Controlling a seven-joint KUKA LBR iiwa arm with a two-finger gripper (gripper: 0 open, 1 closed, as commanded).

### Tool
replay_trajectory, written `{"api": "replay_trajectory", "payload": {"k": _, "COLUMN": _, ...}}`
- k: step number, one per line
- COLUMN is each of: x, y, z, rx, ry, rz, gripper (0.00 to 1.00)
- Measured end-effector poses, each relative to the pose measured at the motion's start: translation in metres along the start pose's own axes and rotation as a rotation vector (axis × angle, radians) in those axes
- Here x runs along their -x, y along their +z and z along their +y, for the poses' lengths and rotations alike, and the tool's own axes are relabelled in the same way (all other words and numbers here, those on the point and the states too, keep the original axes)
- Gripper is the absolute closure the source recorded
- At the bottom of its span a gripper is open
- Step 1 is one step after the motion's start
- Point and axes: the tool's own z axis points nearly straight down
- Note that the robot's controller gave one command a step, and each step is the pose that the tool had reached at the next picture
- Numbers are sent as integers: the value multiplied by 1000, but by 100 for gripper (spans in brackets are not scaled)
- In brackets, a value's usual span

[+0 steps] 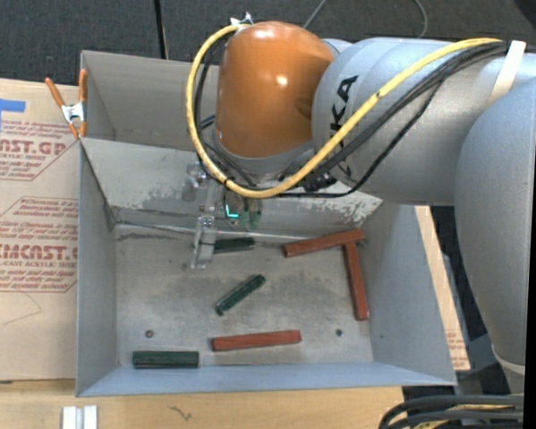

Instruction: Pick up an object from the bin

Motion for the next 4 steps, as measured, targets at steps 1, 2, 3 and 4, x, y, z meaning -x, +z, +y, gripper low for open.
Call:
{"api": "replay_trajectory", "payload": {"k": 1, "x": -26, "y": 171, "z": -50, "rx": -2, "ry": -323, "rz": -1, "gripper": 0}}
{"api": "replay_trajectory", "payload": {"k": 2, "x": -106, "y": 106, "z": -135, "rx": -4, "ry": -538, "rz": -5, "gripper": 0}}
{"api": "replay_trajectory", "payload": {"k": 3, "x": -74, "y": 170, "z": -129, "rx": 1, "ry": -528, "rz": -8, "gripper": 0}}
{"api": "replay_trajectory", "payload": {"k": 4, "x": -72, "y": 164, "z": -128, "rx": 0, "ry": -529, "rz": -15, "gripper": 100}}
